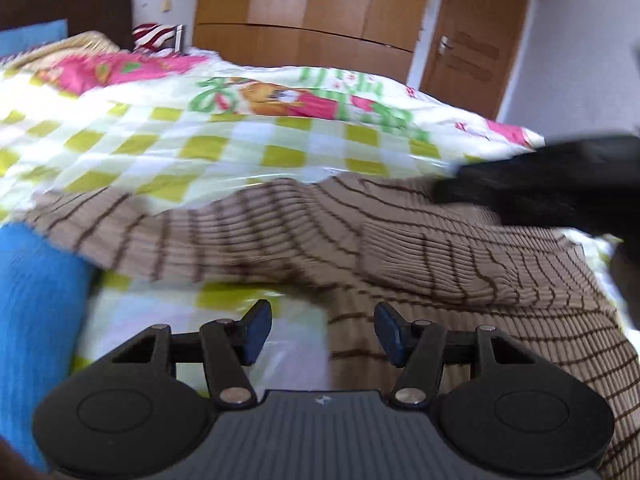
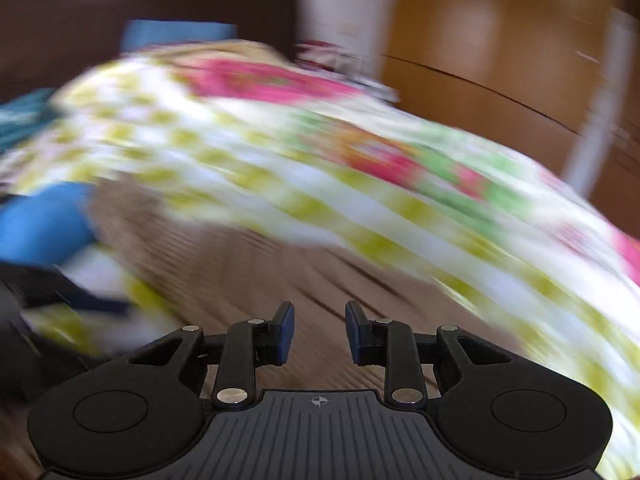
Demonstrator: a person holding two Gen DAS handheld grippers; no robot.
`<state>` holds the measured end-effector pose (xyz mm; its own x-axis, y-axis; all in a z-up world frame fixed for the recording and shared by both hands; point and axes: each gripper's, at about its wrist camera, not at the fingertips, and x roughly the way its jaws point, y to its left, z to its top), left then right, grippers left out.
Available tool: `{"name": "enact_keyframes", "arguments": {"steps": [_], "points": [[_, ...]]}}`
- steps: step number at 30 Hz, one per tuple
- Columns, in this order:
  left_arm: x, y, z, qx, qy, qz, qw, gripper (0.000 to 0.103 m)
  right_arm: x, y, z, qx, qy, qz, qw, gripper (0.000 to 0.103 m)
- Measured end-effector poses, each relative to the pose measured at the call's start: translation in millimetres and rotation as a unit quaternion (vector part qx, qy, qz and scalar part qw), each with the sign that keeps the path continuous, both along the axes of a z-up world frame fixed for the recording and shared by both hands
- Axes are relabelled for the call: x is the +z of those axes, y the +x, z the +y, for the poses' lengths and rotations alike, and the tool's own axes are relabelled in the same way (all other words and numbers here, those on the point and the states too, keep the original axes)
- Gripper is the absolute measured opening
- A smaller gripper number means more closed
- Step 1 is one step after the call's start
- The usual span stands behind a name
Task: Fold small clothes
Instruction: 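Lift the sweater side with the right gripper and fold it over the body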
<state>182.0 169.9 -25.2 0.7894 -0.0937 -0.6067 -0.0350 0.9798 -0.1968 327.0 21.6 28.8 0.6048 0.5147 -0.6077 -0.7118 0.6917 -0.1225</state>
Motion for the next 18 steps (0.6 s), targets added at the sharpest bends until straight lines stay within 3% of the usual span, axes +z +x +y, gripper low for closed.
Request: {"name": "enact_keyframes", "arguments": {"steps": [5,9,13,18], "points": [[0.7,-14.9,33.6,0.025,-0.005,-0.006,0.9997,0.070,3.6,-2.3,129.2,0.135,0.002,0.042,0.990,0.028],[-4.8,-21.8,52.3,0.038,-0.010,-0.010,0.9992,0.070,-5.0,-15.3,216.4,0.197,-0.012,0.055,0.979,0.029],[-11.3,-26.1,69.6,0.054,-0.024,-0.010,0.9982,0.070,-23.6,-24.1,275.5,0.212,-0.043,0.038,0.976,0.035],[-15.7,-29.9,83.1,0.068,-0.037,-0.009,0.9970,0.069,-55.5,-18.7,312.0,0.191,-0.096,0.034,0.976,0.033]]}}
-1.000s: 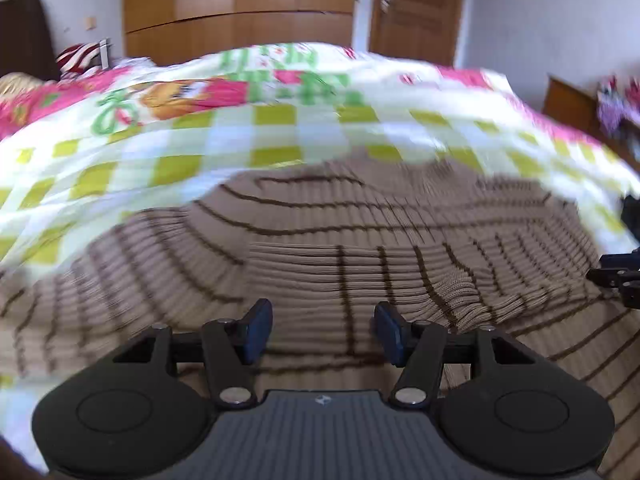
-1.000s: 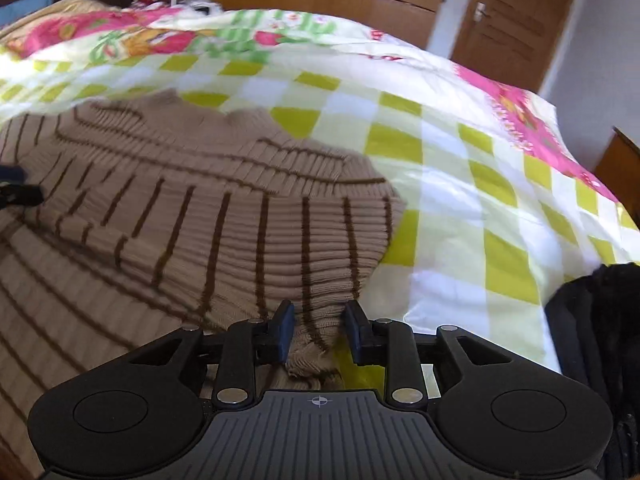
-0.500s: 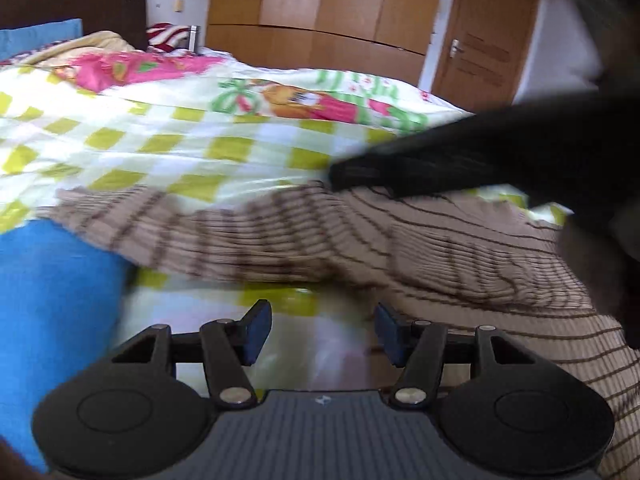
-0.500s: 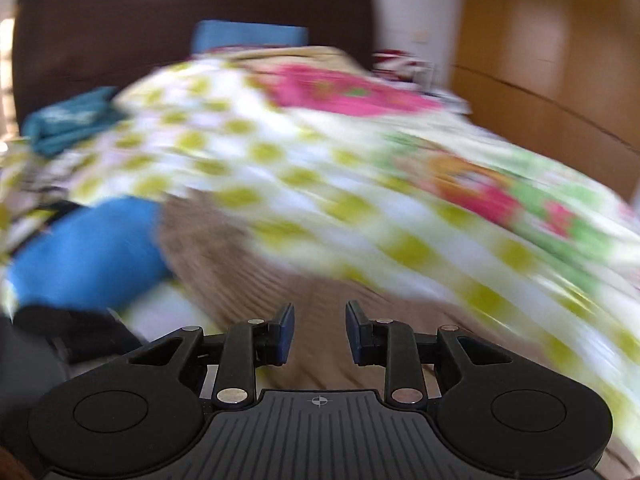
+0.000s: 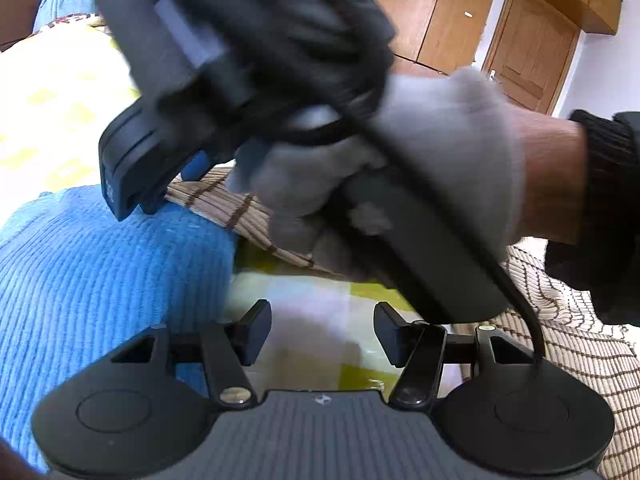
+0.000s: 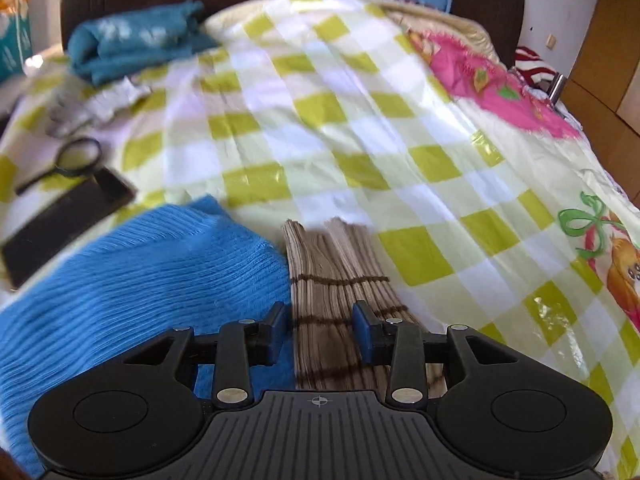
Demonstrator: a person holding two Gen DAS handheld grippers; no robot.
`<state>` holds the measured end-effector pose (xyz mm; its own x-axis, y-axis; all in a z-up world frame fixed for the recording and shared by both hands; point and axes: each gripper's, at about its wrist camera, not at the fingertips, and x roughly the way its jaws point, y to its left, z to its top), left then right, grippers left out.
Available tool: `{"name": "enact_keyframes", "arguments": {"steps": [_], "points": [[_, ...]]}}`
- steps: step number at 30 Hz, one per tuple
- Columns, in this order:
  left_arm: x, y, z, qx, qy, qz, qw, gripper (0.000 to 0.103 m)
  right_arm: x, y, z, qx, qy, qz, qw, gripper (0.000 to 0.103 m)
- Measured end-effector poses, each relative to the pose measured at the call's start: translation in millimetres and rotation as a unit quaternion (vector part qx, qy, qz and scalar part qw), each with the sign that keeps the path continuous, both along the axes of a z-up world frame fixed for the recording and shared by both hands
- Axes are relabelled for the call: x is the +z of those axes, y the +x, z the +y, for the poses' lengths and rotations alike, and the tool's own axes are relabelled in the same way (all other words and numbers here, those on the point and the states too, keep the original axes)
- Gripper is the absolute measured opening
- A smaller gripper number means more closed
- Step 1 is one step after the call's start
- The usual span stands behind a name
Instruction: Fold small clothes
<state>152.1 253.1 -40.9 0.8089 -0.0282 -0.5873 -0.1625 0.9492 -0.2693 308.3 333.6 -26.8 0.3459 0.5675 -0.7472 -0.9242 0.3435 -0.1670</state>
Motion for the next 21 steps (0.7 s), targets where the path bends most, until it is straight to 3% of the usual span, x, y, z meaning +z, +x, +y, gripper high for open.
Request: {"name": "enact_keyframes", "arguments": {"steps": [1,2,3,7,10,16,18,21], "points": [[0.0,-1.2,-0.3,0.000,0.000,0.001,1.0000,0.069,-2.2,-1.6,2.2,-0.004,-0.002,-0.011,1.000,0.029],[0.6,-2.0,-1.5,0.001,0.001,0.002,1.0000,0.069,-2.3,-2.0,3.3,-0.012,-0.004,-0.016,1.000,0.015],[1.4,-2.5,-2.0,0.002,0.002,0.003,1.0000,0.069,-0.8,-0.5,4.8,-0.019,-0.004,-0.013,1.000,0.011],[10.6,-2.5,-8.5,0.004,0.002,-0.001,1.0000,0.069,40.8,8.4,-31.8,-0.052,0.063,0.002,0.997,0.009],[24.7,1.5,-21.7,-0.013,0.010,-0.020,0.9996,0.069,87.5,28.0,-106.6,-0.114,0.148,0.036,0.982,0.009],[47.6,24.3,-74.0,-0.081,0.034,-0.055,0.9947,0.070,141.7,44.4,-311.0,-0.273,0.276,0.061,0.919,0.009],[48.5,37.5,-97.6,-0.104,0.047,-0.055,0.9920,0.071,137.5,36.4,-374.4,-0.328,0.298,0.064,0.894,0.009],[42.1,53.3,-135.6,-0.143,0.069,-0.041,0.9865,0.071,103.9,23.0,-457.7,-0.414,0.314,0.081,0.851,0.009]]}}
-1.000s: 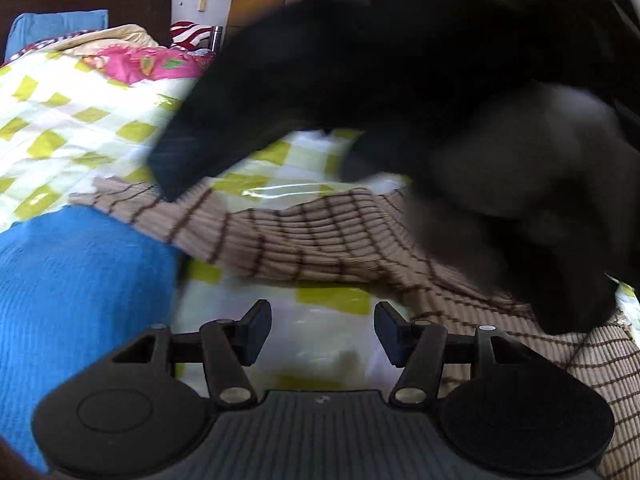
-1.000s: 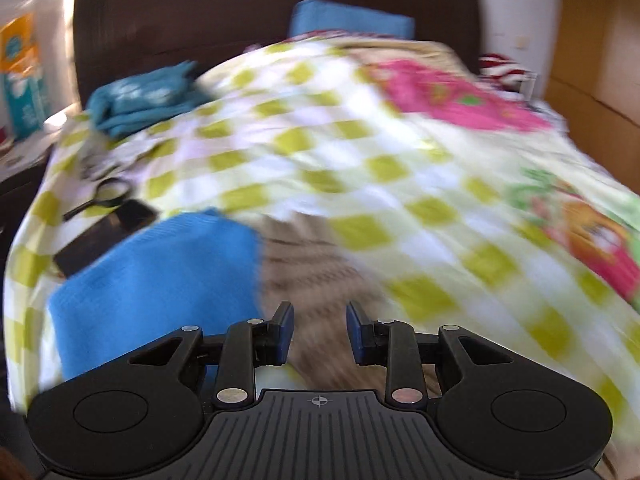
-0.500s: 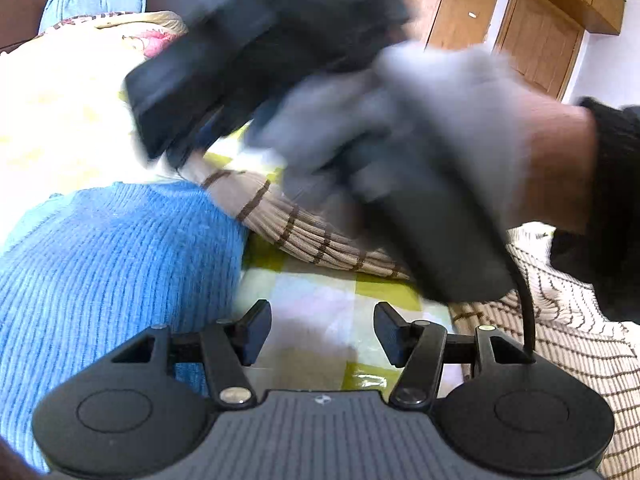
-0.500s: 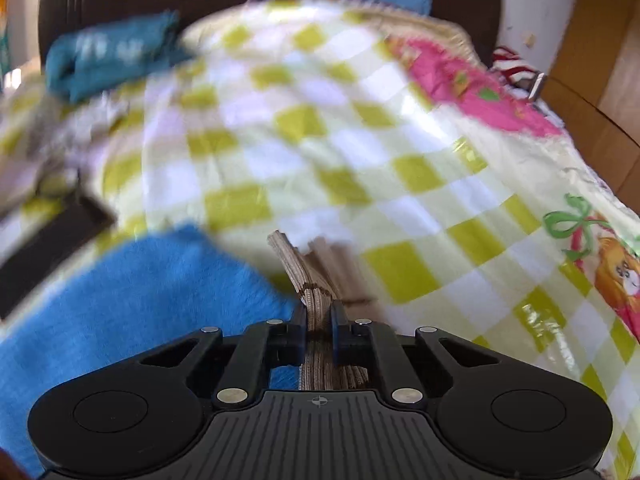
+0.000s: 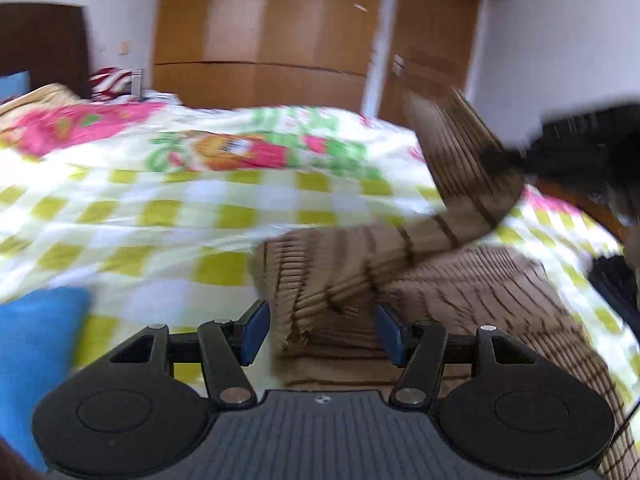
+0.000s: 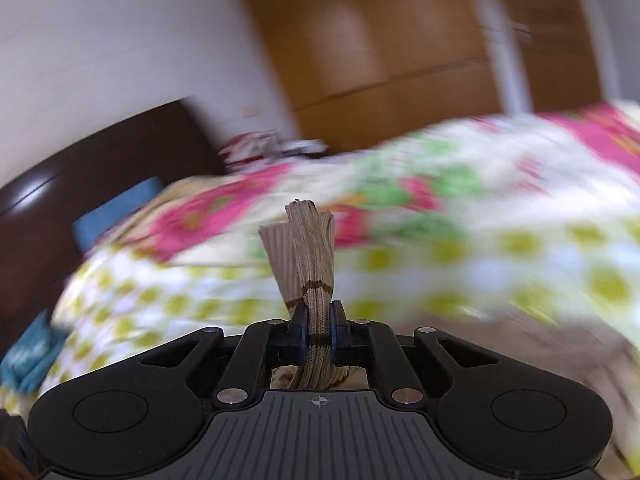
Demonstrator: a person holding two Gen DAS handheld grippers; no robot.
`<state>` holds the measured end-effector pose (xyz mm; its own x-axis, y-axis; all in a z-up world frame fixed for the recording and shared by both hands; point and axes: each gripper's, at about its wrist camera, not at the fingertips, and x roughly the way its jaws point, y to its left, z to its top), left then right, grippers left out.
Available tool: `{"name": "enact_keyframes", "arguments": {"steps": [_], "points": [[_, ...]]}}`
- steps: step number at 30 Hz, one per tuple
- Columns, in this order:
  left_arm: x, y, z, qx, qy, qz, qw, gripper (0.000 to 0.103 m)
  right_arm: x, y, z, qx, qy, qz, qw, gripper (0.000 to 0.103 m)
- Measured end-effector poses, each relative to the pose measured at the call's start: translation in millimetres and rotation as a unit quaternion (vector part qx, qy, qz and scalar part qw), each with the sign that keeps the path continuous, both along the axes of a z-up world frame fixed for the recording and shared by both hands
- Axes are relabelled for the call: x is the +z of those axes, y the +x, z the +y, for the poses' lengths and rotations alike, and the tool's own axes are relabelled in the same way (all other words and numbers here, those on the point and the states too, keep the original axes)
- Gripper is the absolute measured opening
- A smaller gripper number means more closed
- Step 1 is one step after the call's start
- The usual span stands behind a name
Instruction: Fold small clothes
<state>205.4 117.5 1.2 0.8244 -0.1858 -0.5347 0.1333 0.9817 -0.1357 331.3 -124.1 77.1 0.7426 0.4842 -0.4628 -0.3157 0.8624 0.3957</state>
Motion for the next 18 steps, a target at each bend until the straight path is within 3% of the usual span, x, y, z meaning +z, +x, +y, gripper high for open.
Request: {"name": "enact_keyframes", "arguments": {"steps": [4,7,12,15,18], "points": [[-17.3,26.3,-53.4,-0.051,0.055,0.027,0.9968,0.071,-76.5,1.6,-67.2,-0.088,0.002,0.073,0.993,0.009],[-27.9,35.4,-87.9,-0.077,0.084,0.046,0.9924,0.071,-111.6,4.5,-86.2,-0.101,0.012,0.111,0.989,0.010],[-27.1,42.7,-106.8,-0.092,0.123,0.047,0.9870,0.071,-117.6,2.8,-92.8,-0.092,0.037,0.108,0.989,0.017],[-23.0,43.1,-112.6,-0.100,0.140,0.042,0.9842,0.071,-116.5,6.8,-106.9,-0.095,0.067,0.118,0.986,0.029],[-21.7,42.1,-115.5,-0.105,0.139,0.044,0.9838,0.071,-120.9,8.5,-124.2,-0.110,0.093,0.129,0.981,0.034]]}}
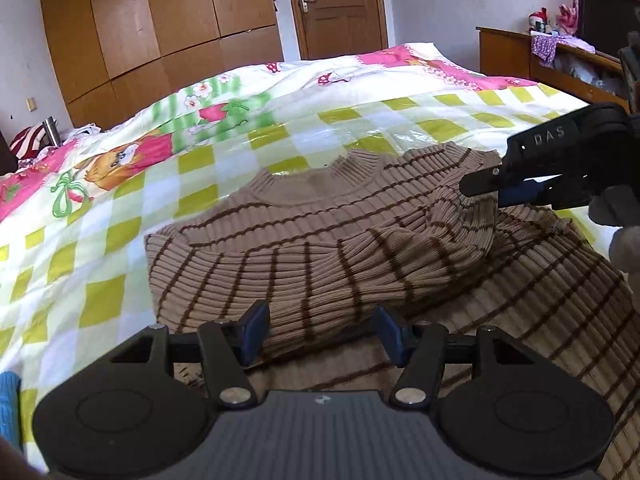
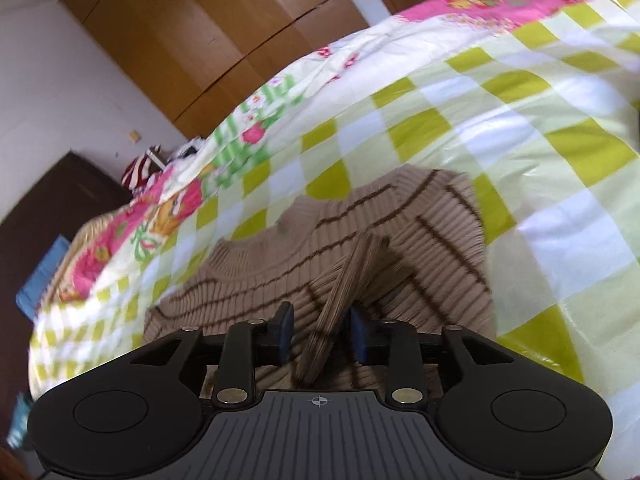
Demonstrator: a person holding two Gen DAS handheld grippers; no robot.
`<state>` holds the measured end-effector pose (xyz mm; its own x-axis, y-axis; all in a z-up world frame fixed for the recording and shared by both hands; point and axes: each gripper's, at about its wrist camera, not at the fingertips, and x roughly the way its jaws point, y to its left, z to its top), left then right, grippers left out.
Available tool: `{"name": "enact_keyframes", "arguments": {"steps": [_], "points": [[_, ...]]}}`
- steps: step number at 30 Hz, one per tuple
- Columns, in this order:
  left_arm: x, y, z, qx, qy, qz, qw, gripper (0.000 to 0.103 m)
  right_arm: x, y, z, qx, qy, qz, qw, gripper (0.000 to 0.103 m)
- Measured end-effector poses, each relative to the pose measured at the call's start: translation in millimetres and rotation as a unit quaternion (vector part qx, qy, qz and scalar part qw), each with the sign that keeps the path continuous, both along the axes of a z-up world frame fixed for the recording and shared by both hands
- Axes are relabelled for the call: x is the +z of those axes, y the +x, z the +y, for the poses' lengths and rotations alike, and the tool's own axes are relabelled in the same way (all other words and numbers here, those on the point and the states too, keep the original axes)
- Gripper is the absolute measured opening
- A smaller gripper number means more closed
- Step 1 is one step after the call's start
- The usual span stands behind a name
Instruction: Fold small clothes
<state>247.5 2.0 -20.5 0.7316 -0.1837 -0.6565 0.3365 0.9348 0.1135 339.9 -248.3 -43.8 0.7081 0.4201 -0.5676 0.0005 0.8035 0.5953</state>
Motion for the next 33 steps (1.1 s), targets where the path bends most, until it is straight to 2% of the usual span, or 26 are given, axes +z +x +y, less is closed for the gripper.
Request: {"name": "enact_keyframes", "arguments": {"steps": [1,2,3,4,6,7,9,11,12,14,15,17,19,20,21,22,23,25,28,30,33], "points": [[-0.6,0.6,0.2,-0.001,-0.002,0.004,1.0000,0.071,-3.2,2.7,-3.9,-0.008,0.009,0.008,1.000,0.033],[-2.0,2.0,0.2,-0.001,-0.003,0.009,1.0000,0.071,-7.5,6.6,-5.9,-0.018,0.014,0.019,1.000,0.029],[-4.1,5.4,0.8,0.001,-0.004,0.015,0.9999,0.071,-12.0,12.1,-6.2,-0.025,0.015,0.032,0.999,0.023],[-5.1,8.8,2.4,0.004,-0.005,0.020,0.9998,0.071,-14.6,18.3,-4.3,-0.026,0.020,0.043,0.999,0.010],[0.0,14.3,8.9,0.014,-0.012,0.022,0.9996,0.071,-10.9,30.2,0.7,-0.013,0.056,0.052,0.997,0.008],[6.1,14.9,13.7,0.020,-0.019,0.015,0.9995,0.071,-0.3,32.7,4.1,-0.006,0.073,0.036,0.997,0.007],[22.9,10.4,23.1,0.034,-0.028,-0.013,0.9990,0.071,34.5,30.5,9.1,0.005,0.090,-0.026,0.996,0.007],[36.5,2.6,30.5,0.042,-0.032,-0.046,0.9976,0.073,69.0,19.1,5.8,0.012,0.115,-0.098,0.988,0.007],[39.9,-0.6,33.2,0.045,-0.036,-0.055,0.9968,0.077,81.2,11.1,2.8,0.015,0.122,-0.129,0.984,0.007],[35.7,-2.4,35.9,0.047,-0.044,-0.053,0.9965,0.082,86.0,-5.0,-2.9,0.002,0.107,-0.151,0.983,0.007],[27.4,-0.5,34.9,0.045,-0.041,-0.041,0.9973,0.082,76.1,-10.1,-5.5,-0.006,0.094,-0.138,0.986,0.007],[3.1,6.7,30.9,0.043,-0.028,-0.005,0.9986,0.082,38.6,-11.6,-6.0,-0.026,0.032,-0.082,0.996,0.007],[-19.9,11.7,26.9,0.039,-0.016,0.041,0.9983,0.081,-4.3,-3.0,-3.1,-0.046,-0.059,0.006,0.997,0.007],[-24.7,8.4,25.7,0.036,-0.009,0.038,0.9986,0.081,-19.0,-1.5,-6.8,-0.041,-0.055,0.027,0.997,0.007],[-24.9,4.5,24.6,0.030,0.000,0.030,0.9991,0.082,-22.8,-4.5,-12.4,-0.048,-0.032,0.019,0.998,0.007],[-23.4,1.7,23.5,0.024,0.007,0.026,0.9993,0.082,-19.2,-4.2,-13.7,-0.048,-0.031,0.014,0.998,0.008],[-20.9,0.3,23.5,0.021,0.009,0.024,0.9994,0.082,-13.0,-2.2,-12.2,-0.046,-0.044,0.006,0.998,0.012],[-14.3,-0.8,26.3,0.019,0.005,0.021,0.9996,0.082,-0.4,1.8,-6.8,-0.042,-0.079,-0.019,0.996,0.012],[3.1,-7.2,33.3,0.017,-0.009,0.003,0.9998,0.082,11.7,2.2,-7.6,-0.037,-0.089,-0.026,0.995,0.012],[12.5,-13.7,40.0,0.007,-0.023,0.004,0.9997,0.082,19.4,-5.4,-17.4,-0.051,-0.105,-0.037,0.992,0.012],[18.7,-20.9,46.9,-0.003,-0.027,0.006,0.9996,0.082,26.3,-18.6,-24.5,-0.088,-0.160,-0.056,0.982,0.012]]}}
